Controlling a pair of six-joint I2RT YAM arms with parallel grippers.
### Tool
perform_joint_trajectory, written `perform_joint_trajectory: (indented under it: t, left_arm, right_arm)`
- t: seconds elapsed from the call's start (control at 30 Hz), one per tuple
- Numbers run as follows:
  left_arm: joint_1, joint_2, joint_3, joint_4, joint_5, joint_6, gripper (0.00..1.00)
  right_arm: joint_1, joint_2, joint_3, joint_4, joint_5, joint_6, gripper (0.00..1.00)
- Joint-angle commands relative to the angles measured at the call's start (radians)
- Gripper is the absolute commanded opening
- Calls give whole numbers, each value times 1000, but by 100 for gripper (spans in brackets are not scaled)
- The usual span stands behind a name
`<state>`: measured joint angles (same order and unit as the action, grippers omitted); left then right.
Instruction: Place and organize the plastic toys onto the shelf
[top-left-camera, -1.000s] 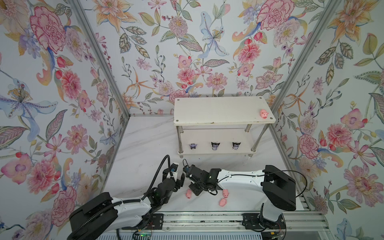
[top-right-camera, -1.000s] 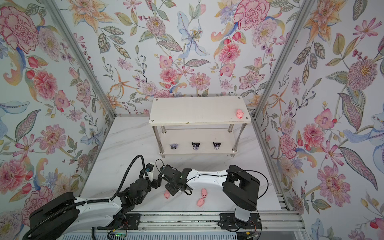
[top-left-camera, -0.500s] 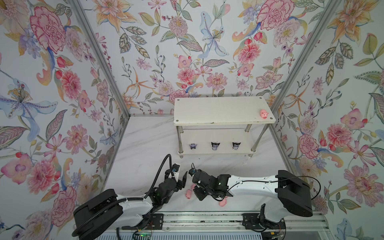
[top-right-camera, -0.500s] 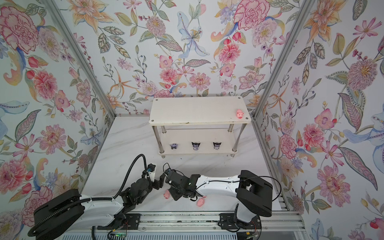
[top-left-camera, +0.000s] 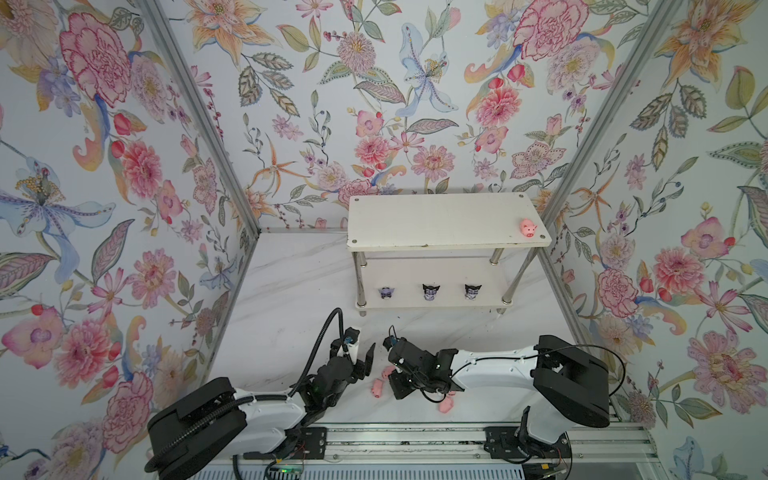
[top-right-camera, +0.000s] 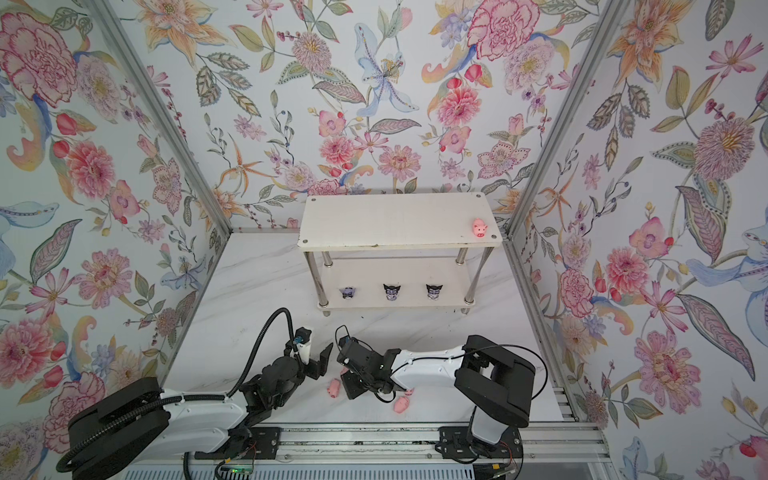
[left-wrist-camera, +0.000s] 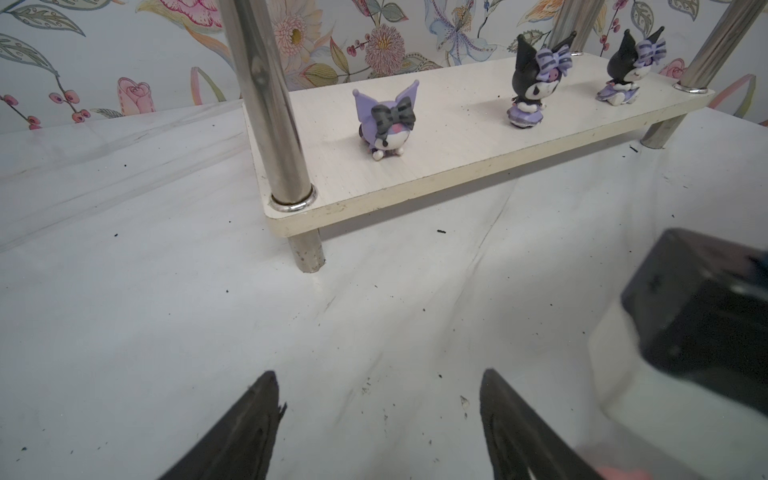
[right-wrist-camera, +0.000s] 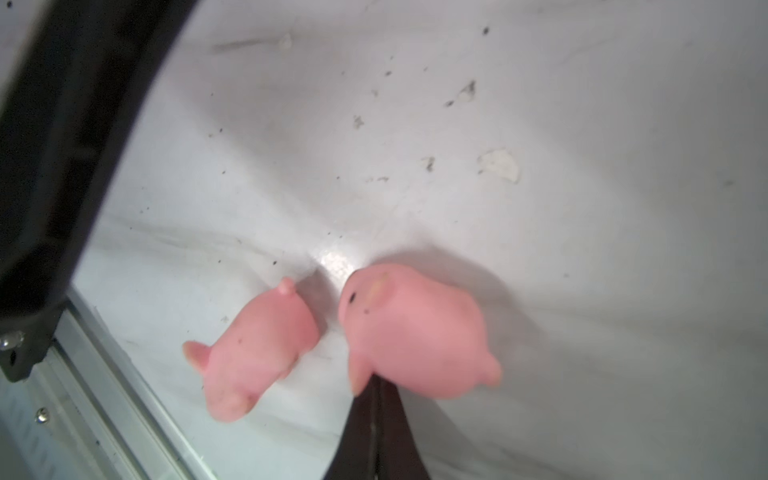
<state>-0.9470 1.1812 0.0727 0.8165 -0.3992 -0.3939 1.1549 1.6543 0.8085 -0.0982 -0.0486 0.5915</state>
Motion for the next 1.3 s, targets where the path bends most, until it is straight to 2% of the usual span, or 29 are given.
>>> perform_joint_trajectory:
  t: [0.0, 0.23, 0.4, 0.6, 0.8, 0.87, 0.97, 1.1, 1.27]
  left_arm:
    - [15, 10, 15, 27, 0, -14, 77]
    - [17, 2, 17, 23, 13, -4, 77]
    - [15, 12, 49, -26, 83, 17, 76]
    - [15, 28, 46, 0, 111, -6, 75]
    - [16, -25, 32, -4, 80, -10, 73]
    - [16, -66, 21, -19, 59, -5, 73]
    - [17, -124, 3, -40, 26, 1, 73]
    - [17, -165, -8, -48, 2, 9, 74]
    - [18, -155, -4, -47, 14, 8, 74]
  right_arm:
    - [-48, 35, 20, 11, -16, -18, 0]
    - [-87, 75, 77, 81, -55, -24, 0]
    - [-96, 90, 77, 114, -48, -9, 0]
    - [-101, 8, 3, 138, -17, 57, 9]
    - [-81, -6, -11, 141, 0, 103, 10]
    - [-80, 10, -6, 154, -13, 130, 19]
    - [-68, 26, -3, 163, -7, 193, 46]
    - [-48, 52, 2, 201, 6, 241, 57]
    - [-40, 125, 58, 215, 16, 239, 58]
